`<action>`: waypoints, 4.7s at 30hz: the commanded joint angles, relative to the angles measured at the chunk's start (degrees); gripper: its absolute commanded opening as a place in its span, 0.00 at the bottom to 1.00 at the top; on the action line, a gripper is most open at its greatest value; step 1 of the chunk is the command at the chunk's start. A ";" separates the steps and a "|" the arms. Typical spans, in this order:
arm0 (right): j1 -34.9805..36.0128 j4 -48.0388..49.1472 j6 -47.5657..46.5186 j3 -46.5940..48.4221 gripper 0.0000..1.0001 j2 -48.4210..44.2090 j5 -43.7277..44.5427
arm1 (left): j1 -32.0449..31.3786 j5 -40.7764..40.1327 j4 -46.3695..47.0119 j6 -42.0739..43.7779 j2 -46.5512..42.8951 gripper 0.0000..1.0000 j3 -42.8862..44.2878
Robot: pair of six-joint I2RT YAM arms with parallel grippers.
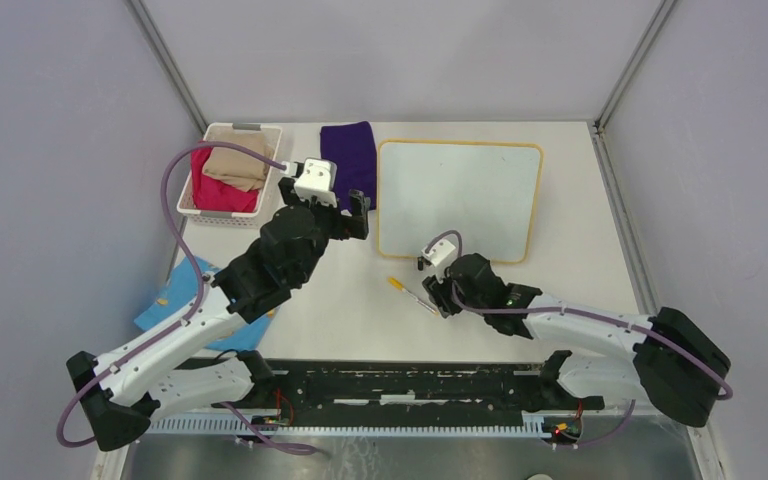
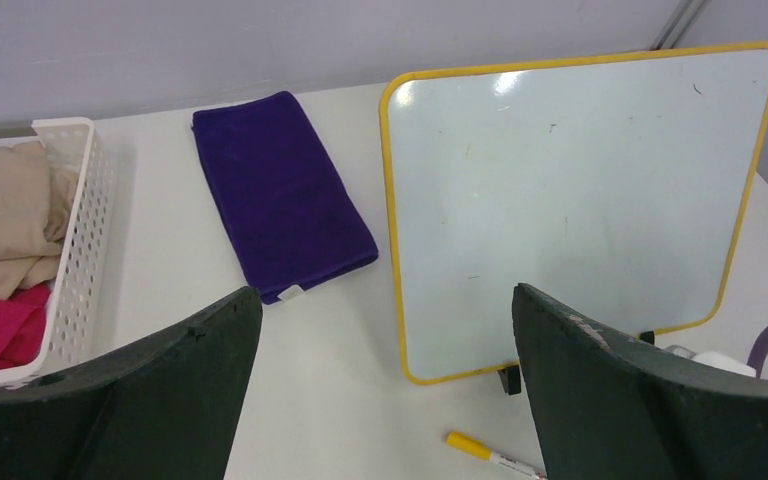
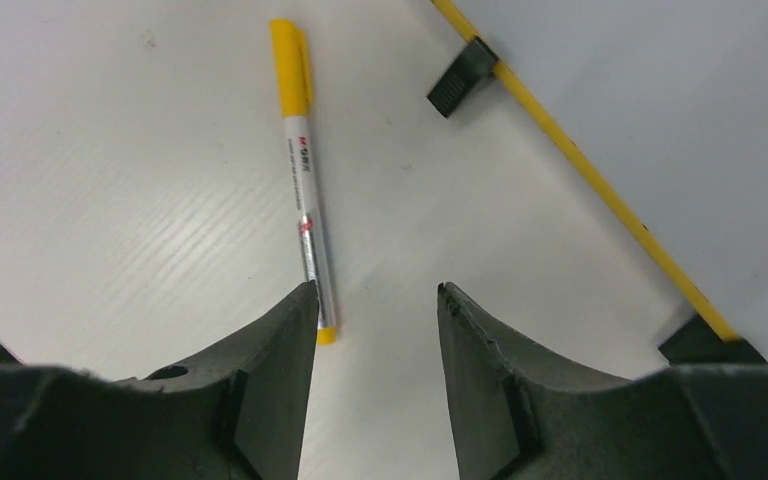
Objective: Write a sentence on the whiteboard
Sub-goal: Open the whiteboard marker at the center of the board.
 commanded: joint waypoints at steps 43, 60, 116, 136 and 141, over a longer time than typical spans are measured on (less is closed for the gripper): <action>5.64 -3.27 1.26 6.41 0.00 13.29 3.70 | -0.32 -2.56 2.36 -1.67 0.04 1.00 0.86; 5.94 17.95 6.96 -11.17 0.00 -31.60 3.74 | -0.39 22.59 16.02 -8.66 -5.77 1.00 -3.39; 5.88 28.03 8.76 -3.53 0.34 -39.35 -15.87 | -0.43 63.51 28.02 -27.88 4.59 0.02 -0.94; 5.86 35.13 14.29 4.07 0.60 -29.18 -23.77 | -0.39 66.69 27.52 -26.04 -0.02 0.02 -3.26; 5.78 36.33 14.91 4.85 0.54 -27.30 -25.49 | -0.39 66.66 27.35 -25.37 -2.19 0.02 -4.09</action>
